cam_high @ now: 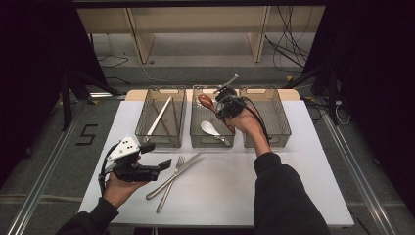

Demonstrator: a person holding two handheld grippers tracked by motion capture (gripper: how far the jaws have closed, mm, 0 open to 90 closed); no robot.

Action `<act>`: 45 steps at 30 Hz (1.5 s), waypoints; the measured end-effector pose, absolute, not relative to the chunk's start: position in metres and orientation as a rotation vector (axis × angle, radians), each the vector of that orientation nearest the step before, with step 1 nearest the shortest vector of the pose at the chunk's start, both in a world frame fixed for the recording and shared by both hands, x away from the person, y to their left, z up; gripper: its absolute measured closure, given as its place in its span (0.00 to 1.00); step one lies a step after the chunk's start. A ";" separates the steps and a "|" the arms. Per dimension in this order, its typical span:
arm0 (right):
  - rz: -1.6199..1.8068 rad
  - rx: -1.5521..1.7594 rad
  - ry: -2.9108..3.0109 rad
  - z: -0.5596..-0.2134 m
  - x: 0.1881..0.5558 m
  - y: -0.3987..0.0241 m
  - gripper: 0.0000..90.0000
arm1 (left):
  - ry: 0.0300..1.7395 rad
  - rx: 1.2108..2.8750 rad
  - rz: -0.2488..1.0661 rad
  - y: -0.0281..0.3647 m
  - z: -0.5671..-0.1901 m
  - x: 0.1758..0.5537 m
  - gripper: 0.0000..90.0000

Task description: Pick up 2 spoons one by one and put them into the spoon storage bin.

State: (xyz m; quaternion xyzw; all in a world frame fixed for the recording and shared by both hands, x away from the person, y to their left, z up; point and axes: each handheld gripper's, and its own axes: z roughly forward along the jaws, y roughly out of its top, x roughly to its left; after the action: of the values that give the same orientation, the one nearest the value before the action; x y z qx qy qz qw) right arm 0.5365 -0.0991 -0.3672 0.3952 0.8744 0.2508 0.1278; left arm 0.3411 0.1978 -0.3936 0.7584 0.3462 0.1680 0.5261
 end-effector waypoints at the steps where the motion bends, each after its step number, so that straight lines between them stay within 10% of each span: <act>1: 0.731 1.148 2.543 -0.368 0.537 -0.099 0.90 | 0.828 1.813 0.402 0.198 -0.394 0.341 0.18; 14: 0.674 1.154 2.544 -0.379 0.543 -0.088 0.89 | 0.829 1.814 0.401 0.197 -0.394 0.341 0.18; 30: 0.793 1.106 2.560 -0.358 0.519 -0.097 0.50 | 0.847 1.843 0.391 0.197 -0.396 0.344 0.18; 45: 0.958 0.930 2.601 -0.356 0.445 -0.105 0.40 | 0.872 1.935 0.361 0.193 -0.402 0.349 0.18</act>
State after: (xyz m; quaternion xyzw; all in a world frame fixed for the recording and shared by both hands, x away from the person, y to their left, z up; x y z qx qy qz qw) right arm 0.4454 -0.1051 -0.3564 0.3160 0.8844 0.3258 0.1087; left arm 0.3488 0.1928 -0.4019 0.7911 0.3564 0.1477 0.4746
